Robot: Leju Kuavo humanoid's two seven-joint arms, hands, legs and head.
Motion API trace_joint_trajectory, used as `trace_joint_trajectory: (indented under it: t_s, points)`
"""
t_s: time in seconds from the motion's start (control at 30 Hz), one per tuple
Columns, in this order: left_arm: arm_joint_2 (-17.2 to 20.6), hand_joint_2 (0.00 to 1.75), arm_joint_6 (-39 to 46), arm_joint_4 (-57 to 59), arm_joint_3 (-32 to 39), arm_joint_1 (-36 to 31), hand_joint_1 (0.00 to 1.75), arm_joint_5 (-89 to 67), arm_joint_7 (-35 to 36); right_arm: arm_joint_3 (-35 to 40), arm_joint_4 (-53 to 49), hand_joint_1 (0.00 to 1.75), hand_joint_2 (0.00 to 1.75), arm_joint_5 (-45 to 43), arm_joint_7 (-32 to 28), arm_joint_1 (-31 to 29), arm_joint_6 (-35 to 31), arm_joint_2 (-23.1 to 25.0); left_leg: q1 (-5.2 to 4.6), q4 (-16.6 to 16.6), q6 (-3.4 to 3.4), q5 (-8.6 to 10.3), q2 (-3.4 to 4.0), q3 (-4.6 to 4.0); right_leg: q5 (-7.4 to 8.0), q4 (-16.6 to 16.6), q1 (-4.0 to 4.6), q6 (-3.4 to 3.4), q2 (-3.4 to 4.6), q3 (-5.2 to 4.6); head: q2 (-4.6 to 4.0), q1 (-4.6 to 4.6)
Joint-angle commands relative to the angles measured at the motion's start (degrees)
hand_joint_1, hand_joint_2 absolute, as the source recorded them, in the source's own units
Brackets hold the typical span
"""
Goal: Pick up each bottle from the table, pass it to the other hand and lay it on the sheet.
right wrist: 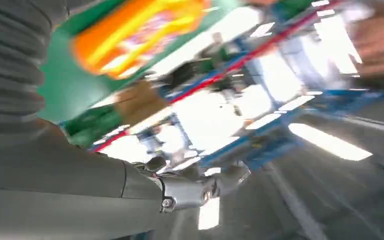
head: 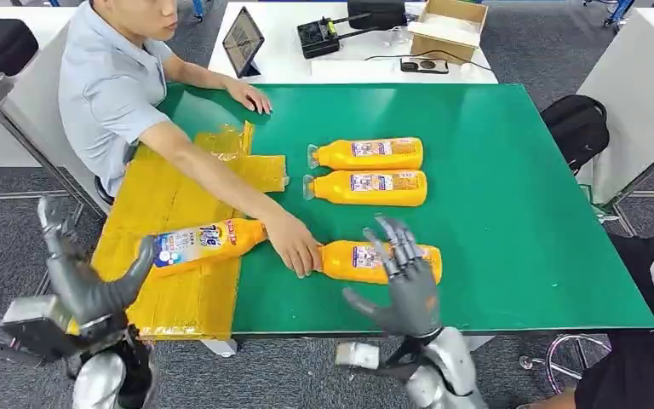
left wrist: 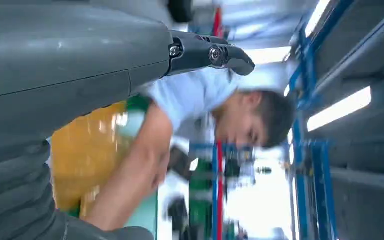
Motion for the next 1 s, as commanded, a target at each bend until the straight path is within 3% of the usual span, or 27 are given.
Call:
trace_joint_trajectory:
  t_s: [0.03, 0.3, 0.53, 0.7, 0.87, 1.0]
  points:
    - [1.12, 1.75, 9.19, -7.31, -4.73, 3.90, 0.00, -5.23, 0.00, -9.60, 14.07, 0.00, 1.75, 3.20, 4.97, -7.25, 0.22, -3.66, 0.04, -0.04, 0.10, 0.05, 0.14, 0.03, 0.11, -0.10, 0.08, -0.20, 0.04, 0.03, 0.00, 0.00]
    - [2.27, 1.75, 4.50, -3.40, -9.36, 2.54, 0.00, -7.80, 2.19, -10.82, 27.28, 0.00, 1.75, -0.05, 5.53, -14.36, 6.61, -4.31, 0.01, -0.08, 0.12, 0.09, 0.10, 0.09, 0.15, -0.12, 0.05, -0.09, 0.02, 0.10, 0.00, 0.02]
    - [2.48, 1.75, 3.98, -3.25, -9.40, 2.12, 0.00, -7.36, 2.50, -10.65, 28.16, 0.00, 1.75, -0.10, 5.51, -14.74, 6.80, -4.07, 0.02, -0.09, 0.11, 0.10, 0.08, 0.10, 0.15, -0.10, 0.06, -0.11, -0.01, 0.08, 0.00, 0.00]
    - [2.64, 1.75, 2.95, -1.30, -10.70, -1.61, 0.00, -6.11, 2.39, -9.83, 36.22, 0.00, 1.75, -3.76, 2.50, -19.39, 12.39, -3.00, 0.03, -0.08, 0.13, 0.14, 0.14, 0.07, 0.22, -0.11, 0.08, -0.12, 0.04, 0.04, 0.00, 0.00]
    - [2.53, 1.75, 3.89, 1.54, -11.60, -4.57, 0.00, -7.00, 2.82, -7.12, 43.09, 0.00, 1.75, -1.96, 4.41, -23.76, 14.39, -3.30, 0.00, -0.05, 0.13, 0.16, 0.11, 0.07, 0.20, -0.05, 0.04, -0.04, 0.05, 0.05, 0.00, 0.00]
    - [3.14, 1.75, 5.74, -0.18, -13.13, -4.93, 0.00, -9.43, 1.15, -6.63, 42.82, 0.00, 1.75, -4.24, 3.08, -23.68, 18.46, -3.24, 0.03, -0.08, 0.21, 0.33, 0.09, -0.01, 0.40, -0.10, 0.08, -0.22, -0.02, -0.02, 0.00, 0.00]
